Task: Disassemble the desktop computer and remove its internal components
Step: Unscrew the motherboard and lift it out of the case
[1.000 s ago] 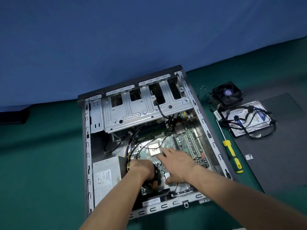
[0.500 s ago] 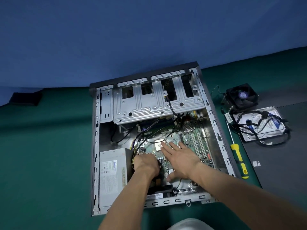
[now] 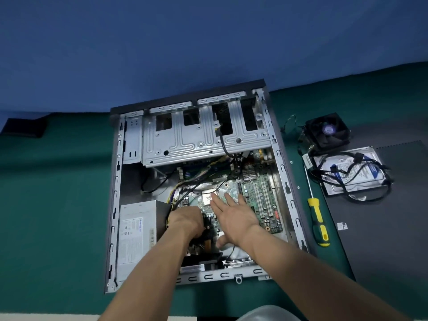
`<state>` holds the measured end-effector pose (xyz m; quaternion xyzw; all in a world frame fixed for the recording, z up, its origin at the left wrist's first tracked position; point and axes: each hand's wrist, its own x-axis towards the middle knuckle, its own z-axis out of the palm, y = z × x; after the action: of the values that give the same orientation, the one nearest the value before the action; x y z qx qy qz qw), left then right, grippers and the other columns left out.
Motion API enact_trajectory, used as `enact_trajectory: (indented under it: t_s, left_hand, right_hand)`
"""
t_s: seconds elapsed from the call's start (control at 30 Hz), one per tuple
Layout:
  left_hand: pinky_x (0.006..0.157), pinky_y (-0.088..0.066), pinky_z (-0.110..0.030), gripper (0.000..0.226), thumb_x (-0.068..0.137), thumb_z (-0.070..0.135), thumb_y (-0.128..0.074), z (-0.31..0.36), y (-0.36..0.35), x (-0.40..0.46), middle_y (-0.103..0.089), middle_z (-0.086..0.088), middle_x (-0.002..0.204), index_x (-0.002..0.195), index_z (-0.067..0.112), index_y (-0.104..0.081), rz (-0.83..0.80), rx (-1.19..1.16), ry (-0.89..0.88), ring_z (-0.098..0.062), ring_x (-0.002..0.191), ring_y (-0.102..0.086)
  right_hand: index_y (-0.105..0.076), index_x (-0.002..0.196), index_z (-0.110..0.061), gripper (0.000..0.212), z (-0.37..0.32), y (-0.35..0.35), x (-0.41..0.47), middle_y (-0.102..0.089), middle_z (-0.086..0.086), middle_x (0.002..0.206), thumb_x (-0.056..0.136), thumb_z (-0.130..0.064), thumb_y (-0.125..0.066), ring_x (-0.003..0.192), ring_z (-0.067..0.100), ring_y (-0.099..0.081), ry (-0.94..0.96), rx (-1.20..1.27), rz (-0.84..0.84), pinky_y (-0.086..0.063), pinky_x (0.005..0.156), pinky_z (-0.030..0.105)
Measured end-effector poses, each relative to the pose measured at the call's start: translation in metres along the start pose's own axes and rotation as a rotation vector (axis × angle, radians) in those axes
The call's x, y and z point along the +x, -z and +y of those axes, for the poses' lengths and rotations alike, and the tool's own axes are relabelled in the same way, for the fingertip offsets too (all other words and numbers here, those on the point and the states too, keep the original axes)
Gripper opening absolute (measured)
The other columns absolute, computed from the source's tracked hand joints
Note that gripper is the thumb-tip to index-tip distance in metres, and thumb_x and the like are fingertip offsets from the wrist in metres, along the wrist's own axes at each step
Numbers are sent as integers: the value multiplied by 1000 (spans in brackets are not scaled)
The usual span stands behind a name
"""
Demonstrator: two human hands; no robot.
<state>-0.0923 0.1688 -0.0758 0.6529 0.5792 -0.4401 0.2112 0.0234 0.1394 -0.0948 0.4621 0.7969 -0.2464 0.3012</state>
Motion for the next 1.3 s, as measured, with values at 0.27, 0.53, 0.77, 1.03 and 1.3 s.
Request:
enact_trajectory:
  t_s: [0.27, 0.53, 0.77, 1.03, 1.3]
  left_hand:
    - [73, -49, -28, 20, 92, 12, -48, -10, 41, -23, -67, -12, 108, 102, 2, -61, -1, -152, -55, -27, 98, -65]
    - [81, -45, -34, 29, 91, 17, -43, -24, 44, -36, -61, -7, 118, 118, 15, -53, 185, 70, -243, -27, 107, -58]
    - [77, -44, -31, 24, 93, 26, -39, -5, 9, -21, -65, -7, 103, 81, 12, -54, -32, -111, -153, -23, 94, -61]
    - [74, -41, -27, 30, 94, 18, -45, 20, -13, -6, -59, -2, 125, 120, 11, -58, -42, 11, 59, -19, 113, -57]
    - [78, -47, -25, 37, 92, 13, -47, 17, -16, -14, -61, -2, 123, 128, 11, -52, -2, -129, 159, -16, 112, -59]
  right_hand:
    - [9, 148, -9, 105, -1, 3, -3, 25, 5, 153, 82, -62, -52, 144, 33, 7, 13, -39, 10, -7, 115, 53]
    - [13, 148, -10, 109, -3, 5, -9, 26, 4, 153, 79, -68, -49, 144, 31, 8, 4, -7, 6, -9, 115, 51]
    - [13, 148, -11, 109, -2, 5, -7, 24, 4, 154, 80, -64, -53, 144, 32, 9, 5, 37, 15, -10, 116, 52]
    - [9, 149, -9, 96, -1, 6, -9, 22, 4, 155, 88, -37, -60, 144, 33, 6, 6, 68, 35, -9, 115, 52]
    - [10, 149, -9, 94, 0, 6, -8, 22, 5, 155, 89, -35, -58, 144, 32, 5, 18, 80, 42, -9, 114, 52]
